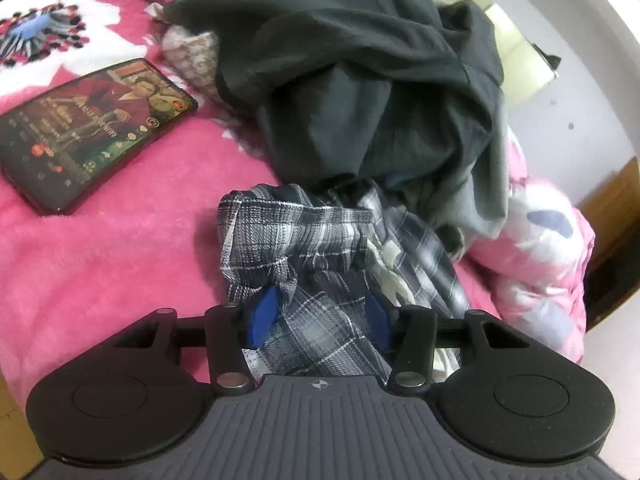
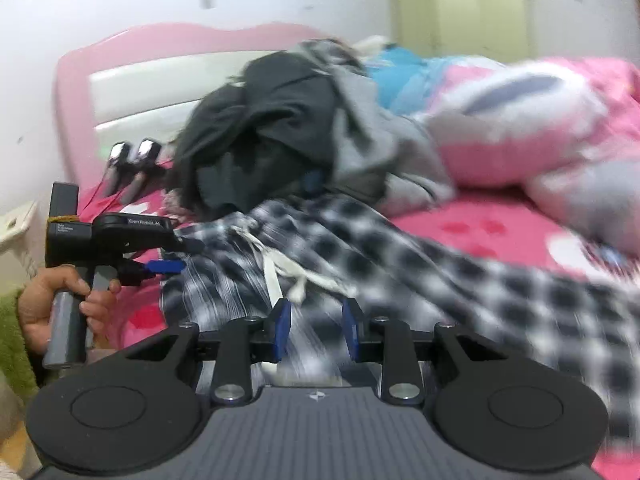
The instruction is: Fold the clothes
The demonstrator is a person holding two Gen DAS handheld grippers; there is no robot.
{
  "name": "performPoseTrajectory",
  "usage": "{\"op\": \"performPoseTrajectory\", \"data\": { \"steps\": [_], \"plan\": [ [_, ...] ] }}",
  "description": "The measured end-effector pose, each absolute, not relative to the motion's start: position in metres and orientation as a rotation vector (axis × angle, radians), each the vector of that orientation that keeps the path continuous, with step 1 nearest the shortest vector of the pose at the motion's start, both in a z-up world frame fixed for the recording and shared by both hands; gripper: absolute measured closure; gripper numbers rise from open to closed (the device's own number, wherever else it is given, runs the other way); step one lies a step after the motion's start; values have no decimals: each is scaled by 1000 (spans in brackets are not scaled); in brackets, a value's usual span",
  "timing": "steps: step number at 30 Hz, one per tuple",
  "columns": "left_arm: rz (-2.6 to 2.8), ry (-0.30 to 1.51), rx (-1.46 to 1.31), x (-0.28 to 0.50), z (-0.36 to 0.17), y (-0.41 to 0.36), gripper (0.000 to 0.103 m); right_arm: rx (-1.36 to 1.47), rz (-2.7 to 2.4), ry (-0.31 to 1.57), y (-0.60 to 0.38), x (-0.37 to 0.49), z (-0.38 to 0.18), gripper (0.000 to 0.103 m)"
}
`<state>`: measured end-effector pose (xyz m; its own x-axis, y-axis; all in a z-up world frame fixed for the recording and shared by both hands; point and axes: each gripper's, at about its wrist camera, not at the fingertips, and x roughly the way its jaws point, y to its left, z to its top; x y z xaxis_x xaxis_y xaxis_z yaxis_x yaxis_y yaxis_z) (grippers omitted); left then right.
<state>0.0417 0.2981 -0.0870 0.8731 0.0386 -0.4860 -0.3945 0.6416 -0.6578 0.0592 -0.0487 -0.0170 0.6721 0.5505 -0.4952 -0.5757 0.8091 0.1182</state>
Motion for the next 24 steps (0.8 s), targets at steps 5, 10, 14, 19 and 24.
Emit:
{"op": "performPoseTrajectory", "data": {
  "steps": [5,10,14,19,24],
  "plan": [
    [294,443,-887,15,-76,303,54,7,562,551,-75,35,-12,73],
    [369,428,-829,-15,-71,301,43,41,559,540,-86,29,-10,73],
    [333,426,-828,-3,-77,303,43,42,590,541,-81,24,-10,73],
    [327,423,-805,40,-78,310,52,31,589,491,-85,4,-2,68],
    [416,343,-785,33,-64,309,96,59,515,512,-98,-4,-3,68]
  ]
}}
